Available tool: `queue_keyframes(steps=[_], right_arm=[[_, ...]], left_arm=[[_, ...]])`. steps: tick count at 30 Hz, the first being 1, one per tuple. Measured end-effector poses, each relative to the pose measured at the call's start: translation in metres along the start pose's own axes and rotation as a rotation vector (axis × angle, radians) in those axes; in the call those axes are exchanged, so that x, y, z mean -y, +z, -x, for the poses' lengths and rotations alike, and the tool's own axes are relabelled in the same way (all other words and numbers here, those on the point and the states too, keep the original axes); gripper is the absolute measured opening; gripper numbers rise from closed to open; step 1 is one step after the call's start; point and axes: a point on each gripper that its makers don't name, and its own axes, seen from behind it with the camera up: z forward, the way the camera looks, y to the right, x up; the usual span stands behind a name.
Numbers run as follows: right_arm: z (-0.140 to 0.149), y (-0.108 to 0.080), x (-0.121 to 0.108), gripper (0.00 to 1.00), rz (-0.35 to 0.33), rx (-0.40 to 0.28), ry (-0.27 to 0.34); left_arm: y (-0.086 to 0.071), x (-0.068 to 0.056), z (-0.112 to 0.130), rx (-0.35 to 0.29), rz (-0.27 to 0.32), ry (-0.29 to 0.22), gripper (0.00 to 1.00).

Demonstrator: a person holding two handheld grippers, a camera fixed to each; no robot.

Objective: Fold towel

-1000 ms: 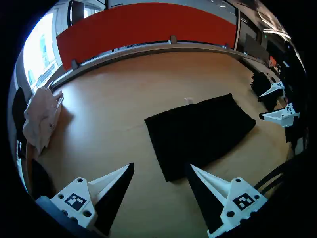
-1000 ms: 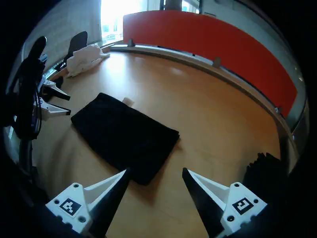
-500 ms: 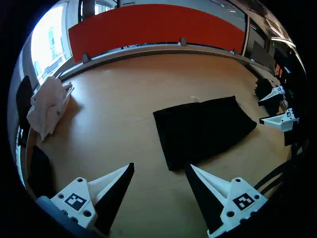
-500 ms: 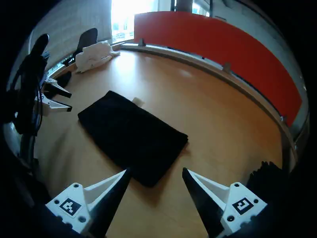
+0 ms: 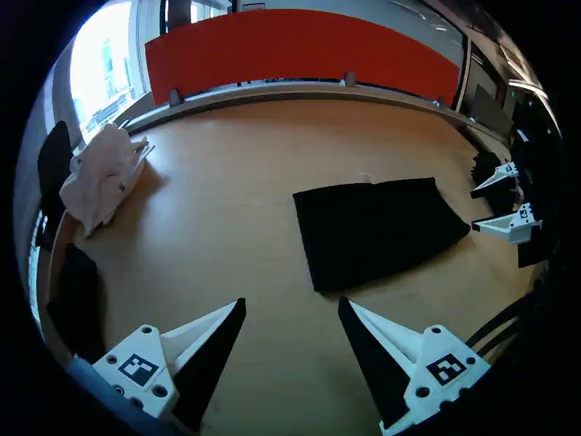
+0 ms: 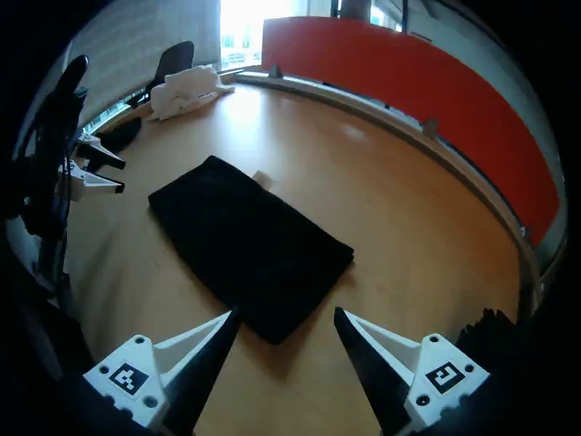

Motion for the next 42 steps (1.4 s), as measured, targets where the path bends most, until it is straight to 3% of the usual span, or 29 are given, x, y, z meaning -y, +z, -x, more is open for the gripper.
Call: queue_keyframes(steps=[10, 25, 31, 35, 42], right_arm=[[0.015, 0.010, 0.010, 0.96, -0.036, 0.012, -0.021], [0.034, 0.014, 0.013, 0.53, -0.073, 0.067, -0.020], [0.036, 0.014, 0.013, 0.50, -0.076, 0.079, -0.017], [0.037, 0.016, 0.014, 0.37, -0.079, 0.085, -0.017], [0.036, 0.017, 0.015, 0.35, -0.087, 0.085, -0.019]], left_arm=[[-0.012, 0.003, 0.009, 0.004, -0.014, -0.035, 0.94], [-0.020, 0.008, 0.016, 0.011, -0.021, -0.065, 0.94], [-0.021, 0.009, 0.017, 0.012, -0.021, -0.067, 0.94], [-0.022, 0.009, 0.018, 0.012, -0.021, -0.070, 0.94], [-0.022, 0.009, 0.020, 0.015, -0.019, -0.069, 0.94]])
